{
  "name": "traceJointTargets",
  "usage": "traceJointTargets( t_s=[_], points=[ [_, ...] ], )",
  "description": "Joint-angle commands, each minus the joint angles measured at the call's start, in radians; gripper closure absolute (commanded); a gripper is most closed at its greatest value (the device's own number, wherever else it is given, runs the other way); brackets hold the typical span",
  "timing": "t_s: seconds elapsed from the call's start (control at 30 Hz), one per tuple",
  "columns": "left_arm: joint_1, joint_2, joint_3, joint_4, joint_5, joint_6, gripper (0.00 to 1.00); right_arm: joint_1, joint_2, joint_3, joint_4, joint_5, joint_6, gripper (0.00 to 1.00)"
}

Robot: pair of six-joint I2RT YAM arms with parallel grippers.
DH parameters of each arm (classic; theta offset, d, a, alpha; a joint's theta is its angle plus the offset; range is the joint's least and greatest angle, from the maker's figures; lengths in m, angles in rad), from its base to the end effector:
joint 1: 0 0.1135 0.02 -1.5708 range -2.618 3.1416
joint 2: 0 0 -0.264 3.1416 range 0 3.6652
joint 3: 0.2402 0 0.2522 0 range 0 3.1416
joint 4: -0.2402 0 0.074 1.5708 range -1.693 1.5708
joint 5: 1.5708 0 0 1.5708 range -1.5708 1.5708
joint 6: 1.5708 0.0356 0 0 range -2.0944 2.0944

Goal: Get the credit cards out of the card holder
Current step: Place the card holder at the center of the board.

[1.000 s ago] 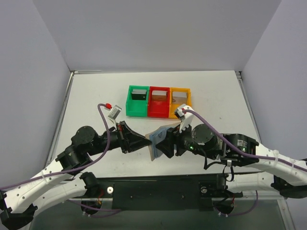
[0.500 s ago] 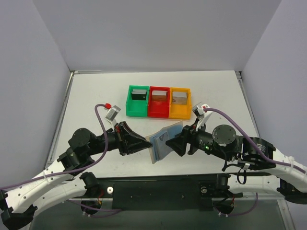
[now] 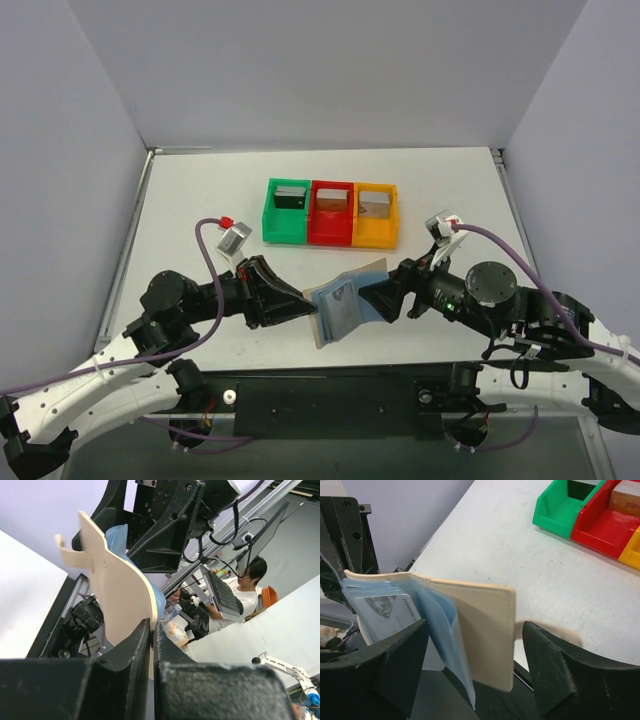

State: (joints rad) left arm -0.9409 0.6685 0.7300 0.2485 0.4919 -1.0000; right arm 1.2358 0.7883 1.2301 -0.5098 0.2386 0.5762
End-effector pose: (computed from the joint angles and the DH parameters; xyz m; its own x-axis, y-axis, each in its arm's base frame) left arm 0.0771 -0.1343 0.3842 -0.7252 -0.2642 -0.6358 0.6792 -0.1233 -0.7235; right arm 0.0533 0.1276 0.4523 -0.4765 0.2416 -0.8453 -0.6923 0.4896 0.5301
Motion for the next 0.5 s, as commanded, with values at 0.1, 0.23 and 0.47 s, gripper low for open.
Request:
traceJointTargets(
  t_s=[0.1,0.23,0.47],
  points=[
    [-0.002,-0.009,0.003,0.147,0.059,-0.025,1.00,-0.033,-0.034,-0.024,0.019,-0.091,-0.010,0.26],
    [-0.002,0.002,-0.006,0.190,0.091,-0.035,1.00,-0.039,-0.032,-0.035,0.048,-0.156,-0.007,0.27],
    [-0.002,0.005,-0.033,0.216,0.102,-0.037,1.00,-0.088,-0.023,-0.079,0.093,-0.283,-0.003,0.42]
  ],
)
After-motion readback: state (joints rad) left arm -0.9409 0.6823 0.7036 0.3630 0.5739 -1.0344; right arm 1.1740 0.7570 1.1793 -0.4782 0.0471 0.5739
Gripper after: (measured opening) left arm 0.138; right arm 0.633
